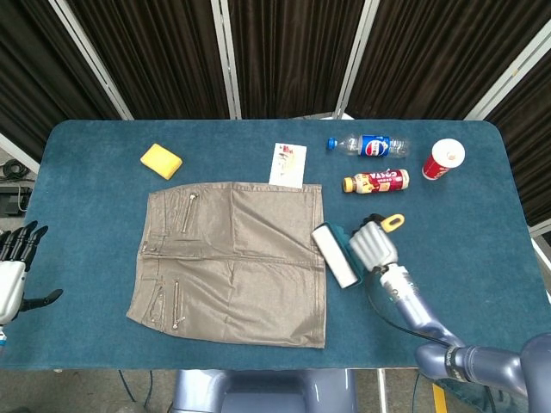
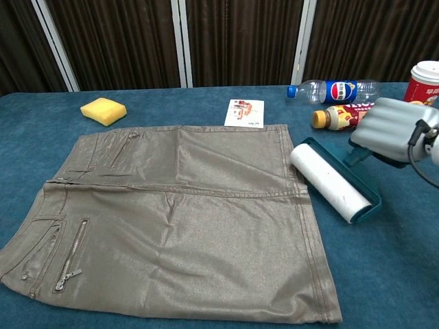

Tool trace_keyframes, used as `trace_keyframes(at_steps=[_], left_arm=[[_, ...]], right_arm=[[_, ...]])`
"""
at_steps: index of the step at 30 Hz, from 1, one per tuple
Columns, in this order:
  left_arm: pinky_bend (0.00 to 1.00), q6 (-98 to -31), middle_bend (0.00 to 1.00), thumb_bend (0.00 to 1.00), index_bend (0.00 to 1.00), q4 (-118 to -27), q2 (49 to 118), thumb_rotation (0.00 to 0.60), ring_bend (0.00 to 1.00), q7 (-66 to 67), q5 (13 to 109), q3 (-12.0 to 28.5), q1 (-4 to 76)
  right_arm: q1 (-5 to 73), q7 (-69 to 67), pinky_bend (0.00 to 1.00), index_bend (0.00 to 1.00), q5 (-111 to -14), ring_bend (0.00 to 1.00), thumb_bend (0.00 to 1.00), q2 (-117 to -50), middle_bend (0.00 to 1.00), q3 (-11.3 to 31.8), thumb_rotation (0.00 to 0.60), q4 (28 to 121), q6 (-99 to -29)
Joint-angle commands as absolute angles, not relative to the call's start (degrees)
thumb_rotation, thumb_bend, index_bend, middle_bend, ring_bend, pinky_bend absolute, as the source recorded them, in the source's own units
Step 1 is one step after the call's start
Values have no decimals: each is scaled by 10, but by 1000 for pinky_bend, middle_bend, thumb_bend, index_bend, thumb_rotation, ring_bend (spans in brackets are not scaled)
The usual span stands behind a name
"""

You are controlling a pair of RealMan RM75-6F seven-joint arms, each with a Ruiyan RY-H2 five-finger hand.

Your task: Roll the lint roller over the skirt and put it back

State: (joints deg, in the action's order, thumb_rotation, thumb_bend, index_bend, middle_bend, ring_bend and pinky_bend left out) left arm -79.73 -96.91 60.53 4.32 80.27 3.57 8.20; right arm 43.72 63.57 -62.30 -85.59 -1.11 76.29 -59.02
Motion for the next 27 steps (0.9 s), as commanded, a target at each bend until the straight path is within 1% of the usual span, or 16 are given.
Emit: trace_keyframes(at_steps=[1, 3, 4, 5, 7, 8, 9, 10, 12, 13, 15, 18, 20, 23, 27], left_arm=[[0, -799, 0, 0, 0, -971, 605, 600, 0, 44, 805, 35, 81], [0, -802, 0, 0, 0, -973, 604, 600, 0, 44, 808, 34, 80], [0, -803, 0, 0, 0, -974, 604, 600, 0, 44, 810, 33, 80], [0, -804, 0, 0, 0, -975, 604, 600, 0, 44, 811, 33, 79], [0, -806, 0, 0, 0, -976, 603, 600, 0, 43, 814, 32, 79], [0, -807, 0, 0, 0, -977, 602, 600, 0, 42, 816, 31, 78], [0, -807, 0, 0, 0, -978, 602, 600, 0, 42, 817, 31, 78], [0, -807, 0, 0, 0, -978, 601, 600, 0, 41, 817, 31, 78], [0, -808, 0, 0, 0, -979, 600, 600, 0, 38, 818, 30, 78], [0, -808, 0, 0, 0, -980, 598, 600, 0, 36, 820, 30, 77], [0, -810, 0, 0, 0, -981, 596, 600, 0, 31, 822, 30, 77], [0, -812, 0, 0, 0, -982, 592, 600, 0, 24, 823, 30, 75], [0, -817, 0, 0, 0, -982, 589, 600, 0, 17, 827, 29, 73], [0, -827, 0, 0, 0, -980, 588, 600, 0, 12, 838, 29, 69], [0, -850, 0, 0, 0, -959, 599, 600, 0, 12, 855, 31, 66]], right_arm=[[422, 612, 433, 486, -600, 413, 922, -843, 502, -4, 600, 743, -588], [416, 604, 438, 481, -588, 416, 921, -840, 502, -2, 600, 735, -585], [414, 602, 440, 474, -583, 416, 901, -840, 502, -1, 600, 734, -584], [412, 601, 441, 456, -577, 412, 853, -839, 500, 0, 600, 735, -582], [408, 597, 432, 330, -571, 352, 537, -837, 440, 1, 600, 738, -580], [406, 592, 398, 217, -568, 281, 282, -837, 359, 2, 600, 742, -580], [403, 584, 353, 126, -562, 213, 118, -836, 276, 5, 600, 748, -580], [401, 581, 285, 52, -556, 139, 17, -834, 181, 7, 600, 754, -580], [396, 580, 196, 1, -532, 50, 0, -827, 72, 15, 600, 778, -582], [393, 581, 160, 0, -521, 19, 0, -821, 33, 19, 600, 795, -587], [388, 577, 107, 0, -518, 0, 0, -804, 5, 22, 600, 832, -602], [373, 548, 29, 0, -544, 0, 0, -776, 0, 23, 600, 875, -632], [352, 506, 1, 0, -581, 0, 0, -746, 0, 18, 600, 910, -660], [317, 421, 0, 0, -656, 0, 0, -712, 0, 7, 600, 930, -708], [265, 291, 0, 0, -752, 0, 0, -698, 0, -11, 600, 910, -784]])
